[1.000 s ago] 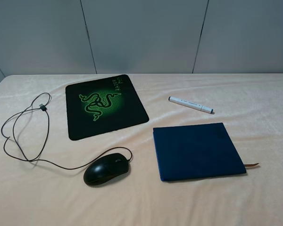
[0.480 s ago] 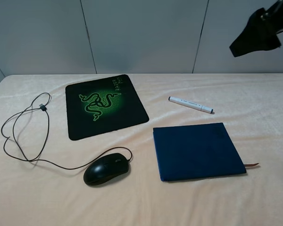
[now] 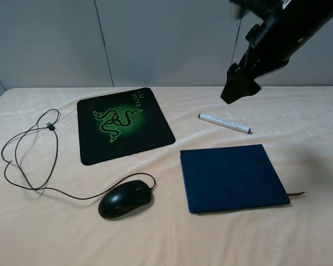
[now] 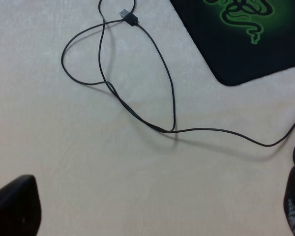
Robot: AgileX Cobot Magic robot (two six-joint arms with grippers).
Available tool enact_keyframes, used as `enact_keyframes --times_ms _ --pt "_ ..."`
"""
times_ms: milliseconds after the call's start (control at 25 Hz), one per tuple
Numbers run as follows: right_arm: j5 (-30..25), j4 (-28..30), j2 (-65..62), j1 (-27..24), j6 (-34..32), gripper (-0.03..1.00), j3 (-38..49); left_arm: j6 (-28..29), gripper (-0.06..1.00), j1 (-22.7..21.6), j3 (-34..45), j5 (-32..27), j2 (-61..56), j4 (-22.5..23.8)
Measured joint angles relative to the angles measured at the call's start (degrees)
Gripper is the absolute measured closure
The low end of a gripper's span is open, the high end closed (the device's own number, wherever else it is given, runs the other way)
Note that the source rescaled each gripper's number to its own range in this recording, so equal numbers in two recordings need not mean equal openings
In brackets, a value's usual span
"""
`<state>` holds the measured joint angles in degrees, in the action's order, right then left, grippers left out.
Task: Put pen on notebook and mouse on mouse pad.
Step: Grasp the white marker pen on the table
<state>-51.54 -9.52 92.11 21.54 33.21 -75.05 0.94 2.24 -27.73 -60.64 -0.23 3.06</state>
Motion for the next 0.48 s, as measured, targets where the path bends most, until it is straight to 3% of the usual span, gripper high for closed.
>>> enact_keyframes --times_ms 480 --pt "-3.79 1.64 16.98 0.00 2.17 -0.03 -13.83 0.00 -0.06 0.00 0.00 0.00 0.00 0.00"
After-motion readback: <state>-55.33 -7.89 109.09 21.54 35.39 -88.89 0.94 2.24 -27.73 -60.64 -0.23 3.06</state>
